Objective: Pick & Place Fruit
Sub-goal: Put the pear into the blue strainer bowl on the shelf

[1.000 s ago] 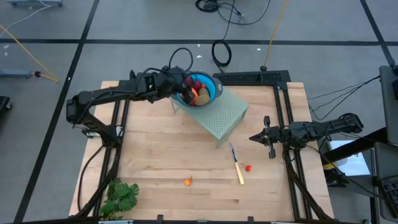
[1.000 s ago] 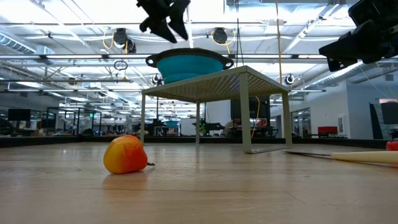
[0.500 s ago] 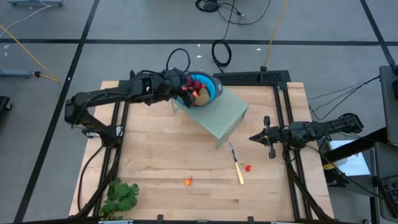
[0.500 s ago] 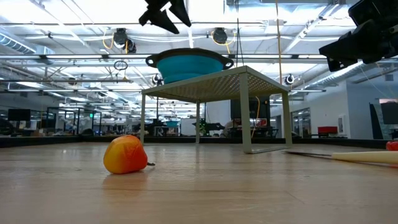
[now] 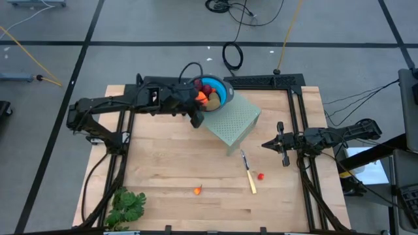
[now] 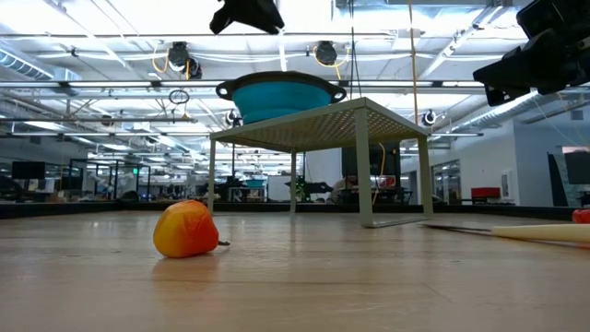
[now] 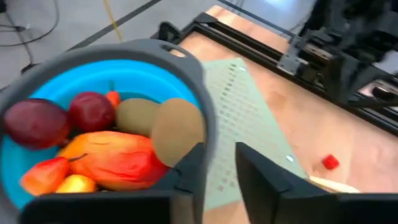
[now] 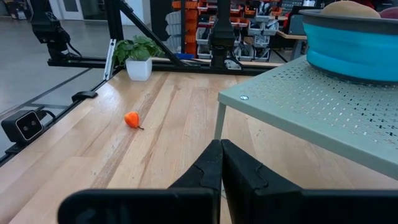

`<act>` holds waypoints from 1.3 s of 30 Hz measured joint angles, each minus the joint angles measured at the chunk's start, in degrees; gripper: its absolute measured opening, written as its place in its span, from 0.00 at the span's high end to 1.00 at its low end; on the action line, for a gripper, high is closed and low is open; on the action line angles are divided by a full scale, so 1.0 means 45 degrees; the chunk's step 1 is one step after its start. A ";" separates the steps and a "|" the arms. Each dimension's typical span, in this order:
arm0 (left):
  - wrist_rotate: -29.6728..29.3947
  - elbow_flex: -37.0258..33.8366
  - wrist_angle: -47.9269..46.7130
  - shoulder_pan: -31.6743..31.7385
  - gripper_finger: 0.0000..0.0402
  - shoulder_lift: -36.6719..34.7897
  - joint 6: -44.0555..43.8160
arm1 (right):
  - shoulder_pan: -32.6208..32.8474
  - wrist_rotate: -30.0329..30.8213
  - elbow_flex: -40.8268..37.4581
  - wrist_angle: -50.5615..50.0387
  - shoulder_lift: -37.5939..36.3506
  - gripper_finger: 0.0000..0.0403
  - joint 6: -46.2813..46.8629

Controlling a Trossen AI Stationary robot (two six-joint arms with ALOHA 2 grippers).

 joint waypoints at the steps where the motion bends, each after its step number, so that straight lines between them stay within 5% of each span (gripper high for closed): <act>1: 0.0003 0.0000 0.0006 -0.0135 0.83 0.0000 0.0012 | 0.0002 0.0000 0.0000 -0.0002 0.0000 1.00 0.0000; 6: 0.0018 0.0000 -0.0008 -0.0797 0.98 0.0000 0.0073 | 0.0002 0.0000 0.0000 0.0000 0.0000 1.00 -0.0005; 17: 0.0708 -0.0113 0.0201 -0.1932 0.99 0.0000 -0.0037 | 0.0002 -0.0005 0.0000 0.0000 0.0000 1.00 0.0292; 29: 0.1636 -0.3768 0.3689 -0.2207 0.99 -0.0687 -0.0687 | -0.0001 -0.0010 0.0000 -0.0001 0.0052 1.00 0.0325; 39: 0.2453 -0.6617 0.5301 -0.1751 0.99 -0.3179 -0.0659 | 0.0001 -0.0005 0.0000 0.0007 0.0293 1.00 0.0863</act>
